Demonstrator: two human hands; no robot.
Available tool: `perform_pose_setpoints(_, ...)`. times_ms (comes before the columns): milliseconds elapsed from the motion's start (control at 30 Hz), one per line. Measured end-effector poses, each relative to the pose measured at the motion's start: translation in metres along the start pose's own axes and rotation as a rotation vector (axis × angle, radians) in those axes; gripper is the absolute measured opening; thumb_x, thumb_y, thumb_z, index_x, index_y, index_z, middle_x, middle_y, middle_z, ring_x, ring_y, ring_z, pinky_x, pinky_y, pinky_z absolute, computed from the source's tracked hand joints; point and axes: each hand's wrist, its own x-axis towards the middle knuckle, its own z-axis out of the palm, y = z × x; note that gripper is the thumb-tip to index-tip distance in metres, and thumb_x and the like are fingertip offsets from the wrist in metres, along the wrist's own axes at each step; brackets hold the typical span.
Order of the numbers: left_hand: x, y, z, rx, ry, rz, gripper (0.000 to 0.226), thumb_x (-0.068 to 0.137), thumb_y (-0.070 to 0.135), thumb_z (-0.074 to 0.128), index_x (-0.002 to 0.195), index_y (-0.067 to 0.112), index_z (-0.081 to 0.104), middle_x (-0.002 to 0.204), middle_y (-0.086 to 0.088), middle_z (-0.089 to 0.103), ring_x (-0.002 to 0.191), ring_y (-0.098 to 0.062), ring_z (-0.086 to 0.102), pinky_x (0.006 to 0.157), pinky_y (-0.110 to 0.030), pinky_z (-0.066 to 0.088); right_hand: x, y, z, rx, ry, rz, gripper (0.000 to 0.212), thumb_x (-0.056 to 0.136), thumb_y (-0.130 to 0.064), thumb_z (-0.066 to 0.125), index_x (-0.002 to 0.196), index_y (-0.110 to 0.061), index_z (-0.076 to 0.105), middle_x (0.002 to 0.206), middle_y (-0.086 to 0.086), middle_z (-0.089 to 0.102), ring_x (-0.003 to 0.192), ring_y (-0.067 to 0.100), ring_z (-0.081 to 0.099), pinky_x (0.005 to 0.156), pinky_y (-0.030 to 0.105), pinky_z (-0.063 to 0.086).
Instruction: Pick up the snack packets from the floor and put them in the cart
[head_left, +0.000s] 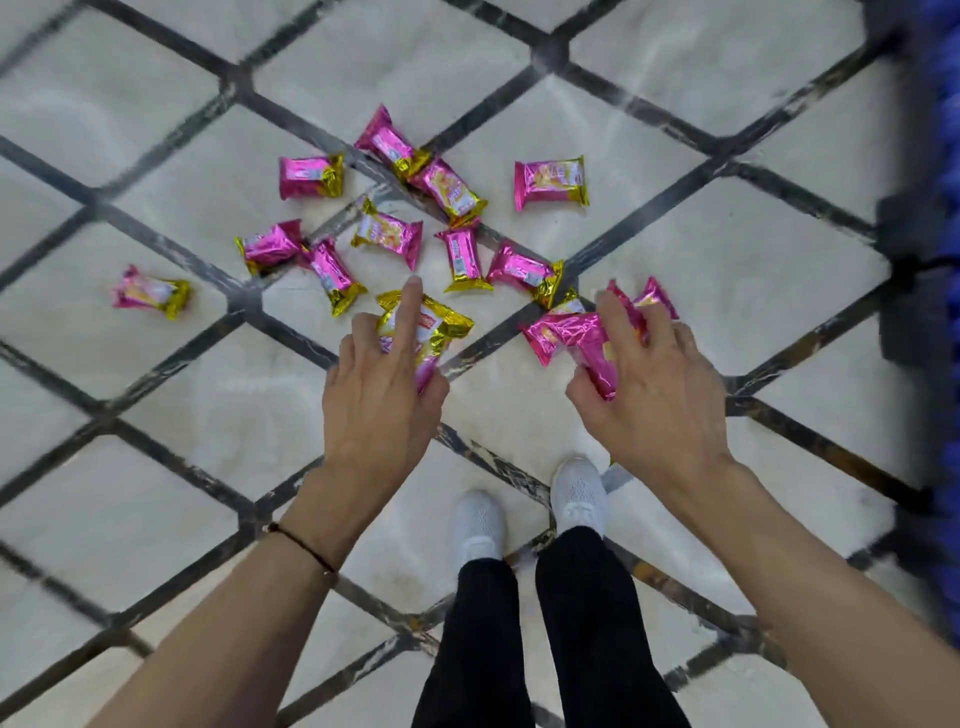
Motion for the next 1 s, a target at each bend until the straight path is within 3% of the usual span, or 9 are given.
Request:
perform_pose_setpoints(167, -0.028, 0.047, -0.134, -0.034, 0.064, -0.030, 0.084, 0.088, 0.029, 0.061, 0.160, 0.027, 0.018, 0.124, -0.020, 0.044, 0.101, -0.042, 0.051, 0.074, -0.050, 0.050, -0.019, -0.032, -0.141, -0.034, 0.028, 0.013, 0.063, 0.088, -0.043, 0.054, 0.144, -0.017, 0.042, 0.110, 0.017, 0.054, 0.085, 0.041, 0.059, 0.061, 0.046, 0.052)
perform_pose_setpoints(300, -0.050, 0.076, -0.241, -0.048, 0.125, -0.079, 0.088, 0.087, 0.028, 0.064, 0.161, 0.028, 0.015, 0.132, -0.024, 0.044, 0.111, -0.045, 0.051, 0.083, -0.053, 0.049, -0.036, -0.052, -0.253, 0.008, 0.139, 0.026, 0.064, 0.086, -0.041, 0.057, 0.146, -0.022, 0.042, 0.107, 0.018, 0.055, 0.081, 0.040, 0.057, 0.060, 0.043, 0.050)
perform_pose_setpoints(500, -0.096, 0.123, -0.363, -0.106, 0.195, -0.097, 0.087, 0.088, 0.031, 0.066, 0.159, 0.031, 0.015, 0.119, -0.016, 0.045, 0.103, -0.041, 0.054, 0.075, -0.050, 0.052, -0.078, -0.066, -0.376, 0.005, 0.192, 0.070, 0.057, 0.088, -0.038, 0.060, 0.140, -0.022, 0.045, 0.104, 0.016, 0.054, 0.081, 0.039, 0.057, 0.061, 0.042, 0.050)
perform_pose_setpoints(667, -0.129, 0.147, -0.421, -0.134, 0.255, -0.084, 0.078, 0.093, 0.036, 0.062, 0.157, 0.036, 0.017, 0.111, -0.005, 0.042, 0.092, -0.033, 0.056, 0.066, -0.039, 0.044, -0.108, -0.060, -0.434, -0.009, 0.214, 0.087, 0.056, 0.087, -0.042, 0.057, 0.139, -0.022, 0.046, 0.104, 0.013, 0.053, 0.082, 0.038, 0.058, 0.060, 0.041, 0.048)
perform_pose_setpoints(767, -0.145, 0.166, -0.445, -0.153, 0.290, -0.096, 0.072, 0.096, 0.045, 0.058, 0.155, 0.037, 0.018, 0.108, 0.003, 0.036, 0.078, -0.023, 0.045, 0.063, -0.035, 0.036, -0.118, -0.049, -0.460, -0.003, 0.260, 0.108, 0.055, 0.088, -0.040, 0.060, 0.138, -0.023, 0.047, 0.105, 0.013, 0.053, 0.085, 0.037, 0.059, 0.062, 0.041, 0.047)
perform_pose_setpoints(867, -0.150, 0.185, -0.461, -0.146, 0.300, -0.090, 0.072, 0.096, 0.047, 0.057, 0.155, 0.038, 0.017, 0.110, 0.002, 0.038, 0.078, -0.021, 0.043, 0.061, -0.034, 0.035, -0.124, -0.039, -0.484, 0.029, 0.327, 0.149, 0.054, 0.088, -0.037, 0.063, 0.137, -0.021, 0.048, 0.104, 0.013, 0.053, 0.085, 0.037, 0.059, 0.062, 0.040, 0.048)
perform_pose_setpoints(1000, -0.151, 0.204, -0.472, -0.143, 0.274, -0.096, 0.075, 0.095, 0.046, 0.058, 0.155, 0.039, 0.015, 0.120, -0.004, 0.044, 0.088, -0.031, 0.059, 0.063, -0.035, 0.039, -0.129, -0.030, -0.509, 0.065, 0.373, 0.167, 0.055, 0.088, -0.035, 0.065, 0.138, -0.020, 0.047, 0.107, 0.015, 0.053, 0.084, 0.037, 0.058, 0.061, 0.041, 0.050)
